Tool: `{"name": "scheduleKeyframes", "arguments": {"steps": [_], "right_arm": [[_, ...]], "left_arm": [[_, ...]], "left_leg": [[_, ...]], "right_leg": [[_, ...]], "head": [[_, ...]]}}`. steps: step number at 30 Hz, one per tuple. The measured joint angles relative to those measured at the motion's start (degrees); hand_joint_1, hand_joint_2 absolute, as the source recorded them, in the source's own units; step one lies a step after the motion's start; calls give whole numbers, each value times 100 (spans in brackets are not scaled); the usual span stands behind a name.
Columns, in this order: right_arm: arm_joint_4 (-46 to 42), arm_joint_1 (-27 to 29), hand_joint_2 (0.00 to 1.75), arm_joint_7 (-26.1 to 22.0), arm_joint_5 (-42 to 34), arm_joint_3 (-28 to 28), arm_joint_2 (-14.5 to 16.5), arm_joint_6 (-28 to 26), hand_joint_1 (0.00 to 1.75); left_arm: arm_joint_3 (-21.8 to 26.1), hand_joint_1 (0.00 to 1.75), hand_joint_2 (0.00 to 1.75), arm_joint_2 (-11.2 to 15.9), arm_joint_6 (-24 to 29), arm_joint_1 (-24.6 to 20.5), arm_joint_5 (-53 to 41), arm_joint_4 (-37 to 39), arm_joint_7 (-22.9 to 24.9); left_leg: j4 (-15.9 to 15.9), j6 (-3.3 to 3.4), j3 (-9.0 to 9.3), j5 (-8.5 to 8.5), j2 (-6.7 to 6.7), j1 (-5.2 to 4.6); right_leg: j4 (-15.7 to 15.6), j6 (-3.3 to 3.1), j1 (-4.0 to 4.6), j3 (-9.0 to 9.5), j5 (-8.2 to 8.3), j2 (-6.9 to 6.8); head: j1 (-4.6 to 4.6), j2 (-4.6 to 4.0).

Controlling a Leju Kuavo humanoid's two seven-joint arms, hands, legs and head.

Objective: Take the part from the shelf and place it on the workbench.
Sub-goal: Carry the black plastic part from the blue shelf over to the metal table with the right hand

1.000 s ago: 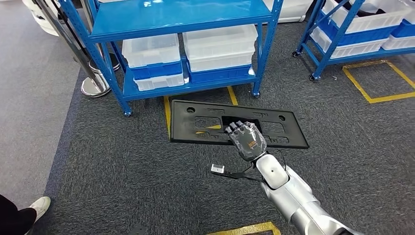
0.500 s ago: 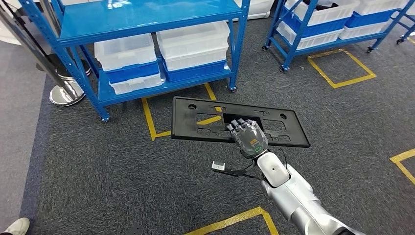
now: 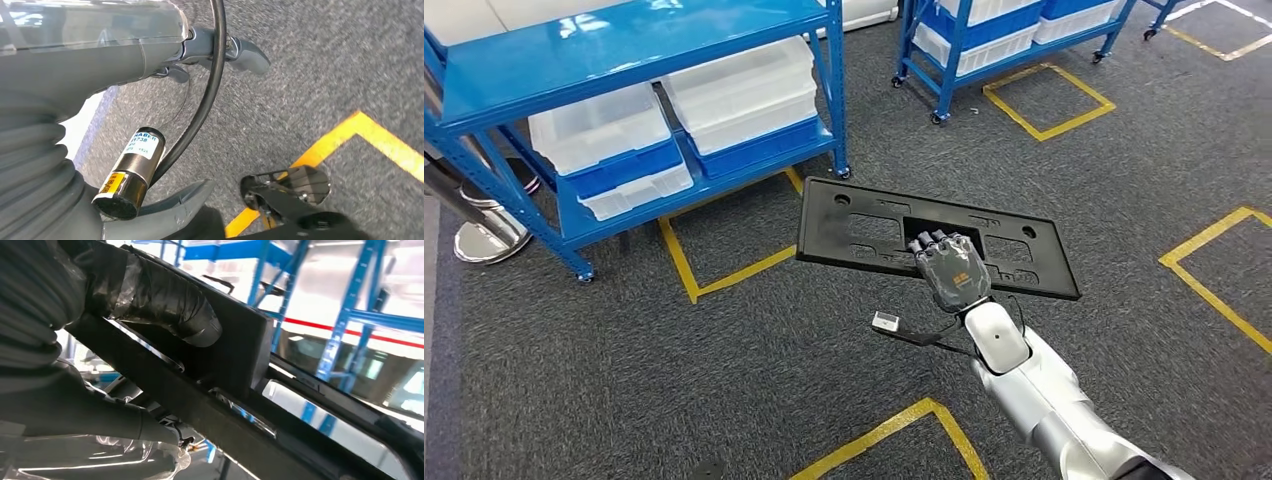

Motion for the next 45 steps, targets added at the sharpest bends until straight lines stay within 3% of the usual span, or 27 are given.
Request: {"name": "scheduleKeyframes", "arguments": {"steps": [1,2,3,5,7,9,11,13,14,16,17,18,20,22,24,26,29,31,32,33,35,37,39,40,42,44,45], "right_arm": [[7,1,175,7,0,0,-6,0,175],[14,-1,175,10,0,0,-12,0,175],[18,-7,175,12,0,0,-16,0,175],[21,-26,175,16,1,0,-19,0,175],[22,-38,175,43,2,0,-25,0,175],[28,-30,175,112,2,2,-66,0,175],[34,-38,175,190,2,12,-120,0,175],[35,-71,175,256,2,29,-148,0,175],[37,-82,175,288,2,44,-156,0,175],[40,-82,175,347,2,85,-191,0,175],[43,-82,175,373,2,108,-215,0,175],[44,-87,175,393,2,127,-243,0,175],[46,-114,175,423,2,164,-281,0,175],[57,-148,175,439,2,221,-299,0,175],[88,-164,175,445,2,286,-332,0,175],[122,-192,175,460,2,342,-368,0,175],[172,-295,175,500,2,420,-384,0,175],[214,-332,175,511,2,462,-399,1,175],[236,-338,175,513,2,474,-412,2,175],[258,-344,175,513,2,481,-425,2,175],[293,-367,175,517,2,492,-439,3,175],[325,-392,175,534,2,504,-460,4,175],[354,-373,175,576,2,520,-537,4,175],[362,-342,175,599,2,530,-596,3,175],[367,-300,175,636,2,551,-701,2,175],[369,-289,175,662,2,566,-762,2,175],[369,-280,175,673,2,572,-779,2,175]], "left_arm": [[0,0,175,-4,-3,0,0,0,4],[0,0,175,-7,-4,-2,0,0,7],[0,0,175,-9,-5,-5,0,0,8],[0,0,175,-10,-5,-3,0,1,8],[0,0,175,-12,-10,-10,-3,1,9],[1,0,175,-20,-14,-28,-15,0,24],[2,0,175,-29,-14,-37,-33,0,52],[2,0,175,-34,-16,-37,-65,0,81],[2,0,175,-36,-17,-34,-81,0,90],[2,0,175,-36,-24,-37,-101,0,98],[2,0,175,-37,-32,-47,-104,0,96],[2,0,175,-40,-44,-61,-107,0,95],[2,0,175,-50,-68,-99,-115,0,93],[2,0,175,-60,-86,-140,-125,0,86],[2,0,175,-72,-109,-183,-142,-2,66],[2,0,175,-83,-128,-230,-175,-7,40],[2,0,175,-88,-134,-256,-215,-8,30],[2,0,175,-89,-135,-246,-218,-7,38],[2,0,175,-89,-135,-244,-218,-7,40],[2,0,175,-90,-133,-245,-217,-7,46],[3,0,175,-89,-124,-241,-216,-6,81],[5,0,175,-87,-123,-227,-217,-6,115],[7,0,175,-89,-134,-202,-231,-6,139],[7,0,175,-93,-139,-190,-250,-6,165],[7,0,175,-109,-142,-157,-291,-7,211],[7,0,175,-125,-146,-119,-315,-6,216],[7,0,175,-130,-148,-109,-319,-6,208]], "left_leg": [[86,2,-42,40,-13,0],[-58,10,20,191,-28,2],[-390,23,167,413,-72,6],[-1108,59,481,735,-336,26],[-1428,79,609,777,-515,32],[-1504,121,628,793,-415,40],[-1586,204,652,853,-264,59],[-1624,260,658,883,-101,44],[-1619,273,651,883,-19,33],[-1605,272,636,875,134,23],[-1598,267,634,869,204,22],[-1592,258,638,858,268,22],[-1578,224,654,829,390,4],[-1573,172,666,809,498,-27],[-1583,111,682,798,602,-39],[-1461,52,644,676,454,-20],[-530,13,234,160,44,7],[50,8,-46,1,-12,7],[42,15,-57,93,-20,7],[-192,29,37,286,-41,8],[-958,76,357,696,-268,19],[-1429,109,555,826,-489,27],[-1518,140,594,813,-447,14],[-1551,174,608,841,-379,15],[-1645,259,649,899,-237,29],[-1679,309,667,912,-84,17],[-1677,315,667,904,1,9]], "right_leg": [[10,0,2,-3,2,78],[24,2,2,-5,3,157],[41,5,1,-5,2,237],[83,39,-1,-35,4,389],[99,119,-21,-111,38,526],[74,213,-44,-170,89,646],[204,265,-19,-255,-4,451],[787,288,0,-528,-325,51],[1167,301,-8,-705,-491,-68],[1590,322,-24,-890,-594,-154],[1499,325,-29,-827,-499,-176],[1193,320,-29,-650,-328,-222],[405,276,17,-221,-62,-470],[33,214,81,-42,3,-601],[18,157,94,-59,28,-469],[-25,87,62,-56,66,-340],[-47,16,34,-70,104,-125],[-33,10,45,-78,108,44],[-22,10,48,-78,108,127],[-10,11,50,-76,107,212],[23,27,48,-92,105,376],[51,81,27,-151,122,525],[29,170,-1,-203,170,667],[26,205,-5,-217,174,646],[233,262,19,-330,34,345],[872,311,15,-645,-301,-25],[1233,337,-2,-825,-443,-97]], "head": [[-1,0],[-1,0],[-1,0],[1,0],[1,0],[0,0],[18,0],[45,0],[55,0],[56,0],[56,0],[55,0],[54,0],[51,0],[48,0],[49,0],[45,0],[45,0],[45,0],[45,0],[48,0],[51,0],[49,0],[49,0],[68,0],[90,0],[91,0]]}}
